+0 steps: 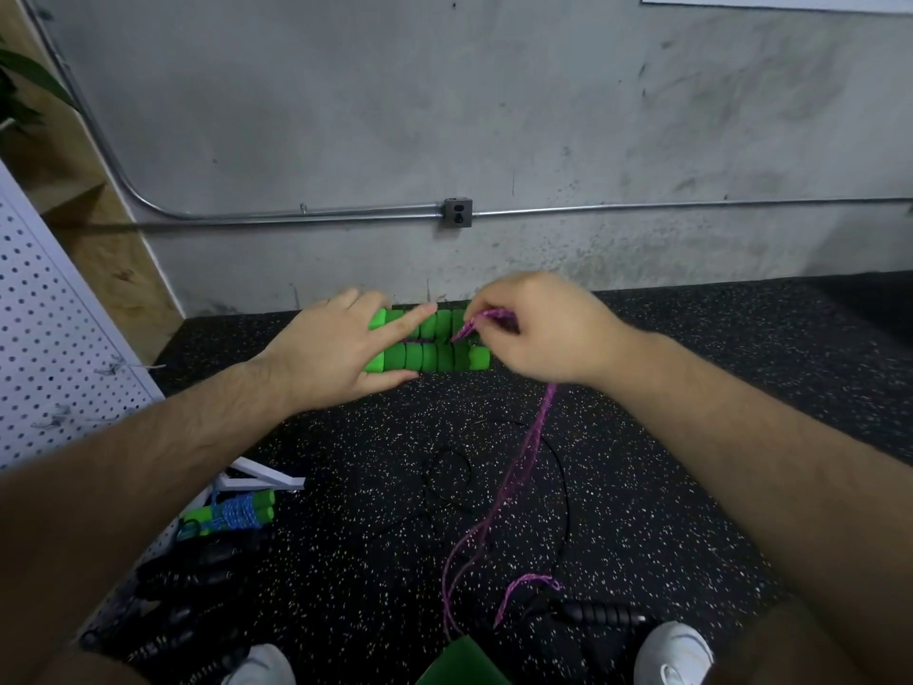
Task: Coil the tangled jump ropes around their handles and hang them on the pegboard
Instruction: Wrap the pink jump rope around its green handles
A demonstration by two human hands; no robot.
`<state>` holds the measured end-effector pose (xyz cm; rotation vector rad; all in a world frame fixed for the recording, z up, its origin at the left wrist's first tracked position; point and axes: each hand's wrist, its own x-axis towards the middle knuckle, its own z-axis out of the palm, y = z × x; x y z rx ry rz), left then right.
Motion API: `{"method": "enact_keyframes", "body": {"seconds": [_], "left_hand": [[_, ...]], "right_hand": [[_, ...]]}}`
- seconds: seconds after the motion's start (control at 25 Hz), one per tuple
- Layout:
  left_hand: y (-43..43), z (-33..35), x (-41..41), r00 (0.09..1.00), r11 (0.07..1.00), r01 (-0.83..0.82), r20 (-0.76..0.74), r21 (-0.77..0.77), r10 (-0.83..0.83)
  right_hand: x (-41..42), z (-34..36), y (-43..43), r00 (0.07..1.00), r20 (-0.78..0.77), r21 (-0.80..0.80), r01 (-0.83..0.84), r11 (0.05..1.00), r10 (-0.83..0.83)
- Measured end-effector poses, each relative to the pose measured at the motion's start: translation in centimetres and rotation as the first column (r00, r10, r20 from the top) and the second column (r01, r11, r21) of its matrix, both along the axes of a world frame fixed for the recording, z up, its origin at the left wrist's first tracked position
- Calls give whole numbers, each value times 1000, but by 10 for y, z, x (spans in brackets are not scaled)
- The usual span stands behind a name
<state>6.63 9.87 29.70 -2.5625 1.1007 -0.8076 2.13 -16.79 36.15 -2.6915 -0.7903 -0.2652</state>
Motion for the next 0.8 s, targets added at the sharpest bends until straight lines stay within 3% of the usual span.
{"method": "enact_keyframes", "body": {"seconds": [0.12, 0.24, 0.36, 0.44, 0.56, 0.8], "left_hand": [[-4, 2, -8, 994, 994, 105, -39, -33, -107], [-10, 6, -16, 981, 976, 189, -18, -107, -192], [-16, 8, -21, 979, 970, 203, 36, -135, -200], [-18, 10, -19, 990, 985, 129, 75, -115, -121], [-16, 8, -9, 993, 996, -45, 103, -78, 53], [0, -7, 9, 979, 981, -195, 57, 7, 195]], "right_hand": [[18, 6, -15, 992, -127, 232, 9, 973, 21], [36, -7, -28, 955, -292, 468, 89, 879, 59], [36, -37, -23, 822, -539, 661, 276, 698, 185], [25, -67, -7, 716, -654, 666, 392, 634, 244], [8, -97, 17, 703, -681, 581, 347, 737, 206], [-18, -66, 39, 806, -592, 264, 203, 943, -7]]}}
